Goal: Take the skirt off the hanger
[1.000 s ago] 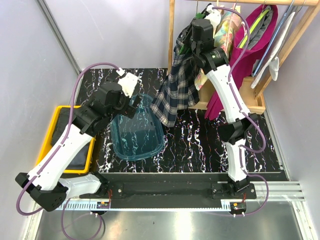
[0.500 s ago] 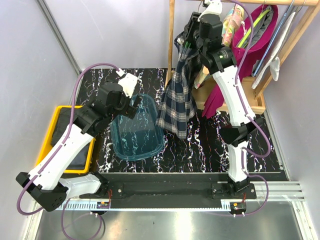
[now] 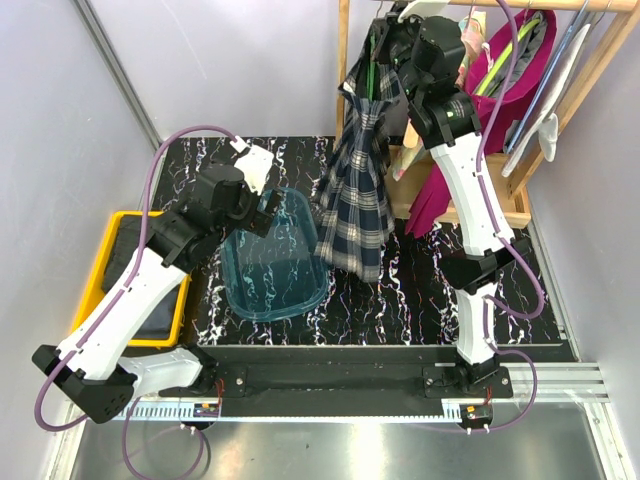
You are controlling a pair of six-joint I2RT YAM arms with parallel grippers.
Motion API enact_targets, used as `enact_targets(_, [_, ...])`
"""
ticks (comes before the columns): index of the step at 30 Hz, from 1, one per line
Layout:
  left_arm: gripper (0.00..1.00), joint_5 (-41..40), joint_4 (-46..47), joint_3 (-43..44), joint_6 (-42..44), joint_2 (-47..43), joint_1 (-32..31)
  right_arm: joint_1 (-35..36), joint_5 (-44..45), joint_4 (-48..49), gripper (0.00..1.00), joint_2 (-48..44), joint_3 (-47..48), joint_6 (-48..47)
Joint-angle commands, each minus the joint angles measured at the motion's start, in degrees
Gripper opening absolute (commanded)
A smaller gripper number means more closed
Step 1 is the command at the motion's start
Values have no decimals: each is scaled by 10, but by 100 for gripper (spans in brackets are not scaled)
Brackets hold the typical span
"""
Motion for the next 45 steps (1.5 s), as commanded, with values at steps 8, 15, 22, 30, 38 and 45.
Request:
enact_targets(8, [99,11,22,12,-12,-15,8,10,70,45,58,-42,-64,-63])
enact_targets(15, [99,11,24,-5,-9,-22,10,10,99,52,81,-18,-69,-78])
enact_targets(22, [99,2,26,-6,-4,-26,10,9,117,59,73,3,-79,-80])
enact_targets(30, [99,-1,27,0,-4,-30,10,9,140,46,69,14,-112,-78])
enact_targets(38, [99,-3,26,-3,-4,-27,10,9,161,45,0,10,-104,-79])
enact_targets(45, [99,-4,26,-5,-3,-25,10,9,154,102,0,1,-86,-115])
